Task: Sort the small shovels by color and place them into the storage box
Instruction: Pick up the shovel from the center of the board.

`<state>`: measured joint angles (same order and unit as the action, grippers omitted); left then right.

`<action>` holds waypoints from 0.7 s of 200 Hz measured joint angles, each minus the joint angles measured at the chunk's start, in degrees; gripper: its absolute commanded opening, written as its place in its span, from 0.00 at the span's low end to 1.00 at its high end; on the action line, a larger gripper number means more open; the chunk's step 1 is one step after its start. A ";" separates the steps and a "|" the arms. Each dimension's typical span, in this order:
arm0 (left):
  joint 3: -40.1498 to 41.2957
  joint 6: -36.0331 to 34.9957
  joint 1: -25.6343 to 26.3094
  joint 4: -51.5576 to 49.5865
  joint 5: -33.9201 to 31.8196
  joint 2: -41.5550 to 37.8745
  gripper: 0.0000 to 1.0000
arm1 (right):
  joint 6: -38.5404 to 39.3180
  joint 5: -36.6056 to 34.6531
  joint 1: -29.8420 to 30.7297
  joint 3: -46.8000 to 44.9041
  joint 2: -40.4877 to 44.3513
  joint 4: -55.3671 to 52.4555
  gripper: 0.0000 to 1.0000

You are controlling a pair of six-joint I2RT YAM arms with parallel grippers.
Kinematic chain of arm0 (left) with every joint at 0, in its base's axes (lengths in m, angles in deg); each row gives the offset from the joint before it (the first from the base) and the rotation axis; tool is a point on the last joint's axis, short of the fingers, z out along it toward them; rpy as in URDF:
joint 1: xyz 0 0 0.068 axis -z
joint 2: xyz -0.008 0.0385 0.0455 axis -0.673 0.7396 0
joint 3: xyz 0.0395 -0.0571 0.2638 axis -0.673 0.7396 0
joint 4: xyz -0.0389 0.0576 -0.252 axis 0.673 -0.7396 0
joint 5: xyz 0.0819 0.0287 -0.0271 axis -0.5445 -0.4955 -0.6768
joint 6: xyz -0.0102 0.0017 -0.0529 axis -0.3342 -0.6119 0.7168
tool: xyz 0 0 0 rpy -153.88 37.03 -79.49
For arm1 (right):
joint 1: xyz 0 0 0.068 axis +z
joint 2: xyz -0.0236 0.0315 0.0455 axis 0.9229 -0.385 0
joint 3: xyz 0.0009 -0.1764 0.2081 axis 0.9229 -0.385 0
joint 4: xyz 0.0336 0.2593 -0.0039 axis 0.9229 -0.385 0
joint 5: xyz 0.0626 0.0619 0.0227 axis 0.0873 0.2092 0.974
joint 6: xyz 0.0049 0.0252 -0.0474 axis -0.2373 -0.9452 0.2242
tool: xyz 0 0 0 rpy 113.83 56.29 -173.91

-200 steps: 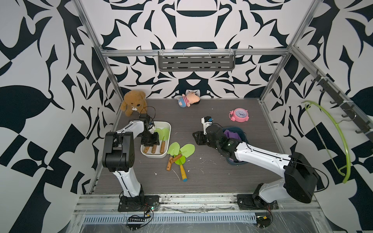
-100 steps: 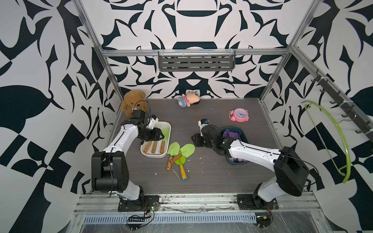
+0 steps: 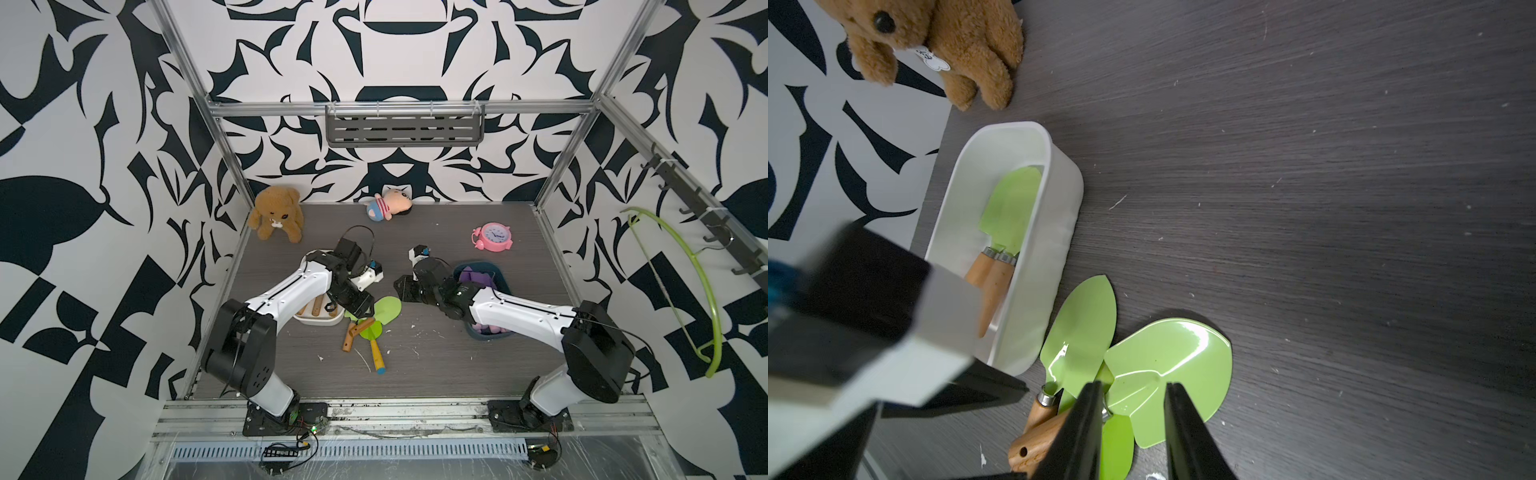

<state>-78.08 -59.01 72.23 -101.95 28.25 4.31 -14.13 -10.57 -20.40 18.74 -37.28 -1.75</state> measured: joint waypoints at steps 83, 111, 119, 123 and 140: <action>-3.80 -2.12 8.00 -1.33 -12.57 9.42 0.46 | 0.02 -2.12 -0.24 -1.49 4.44 -2.75 0.30; -3.82 -2.19 8.48 -1.25 -14.25 10.45 0.44 | 0.02 -2.58 -0.24 -2.08 5.05 -2.75 0.30; -3.82 -2.19 8.61 -1.25 -14.51 10.56 0.43 | 0.04 -2.71 -0.24 -2.32 5.05 -2.75 0.30; -3.82 -2.19 8.68 -1.25 -14.67 10.60 0.42 | 0.04 -2.75 -0.24 -2.43 5.05 -2.80 0.30; -3.82 -2.23 8.98 -1.25 -14.84 10.75 0.39 | 0.04 -2.97 -0.24 -2.89 5.05 -2.89 0.30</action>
<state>-81.90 -61.24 81.22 -103.20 13.41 15.07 -14.09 -13.55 -20.64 15.86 -32.23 -4.64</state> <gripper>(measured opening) 0.412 0.302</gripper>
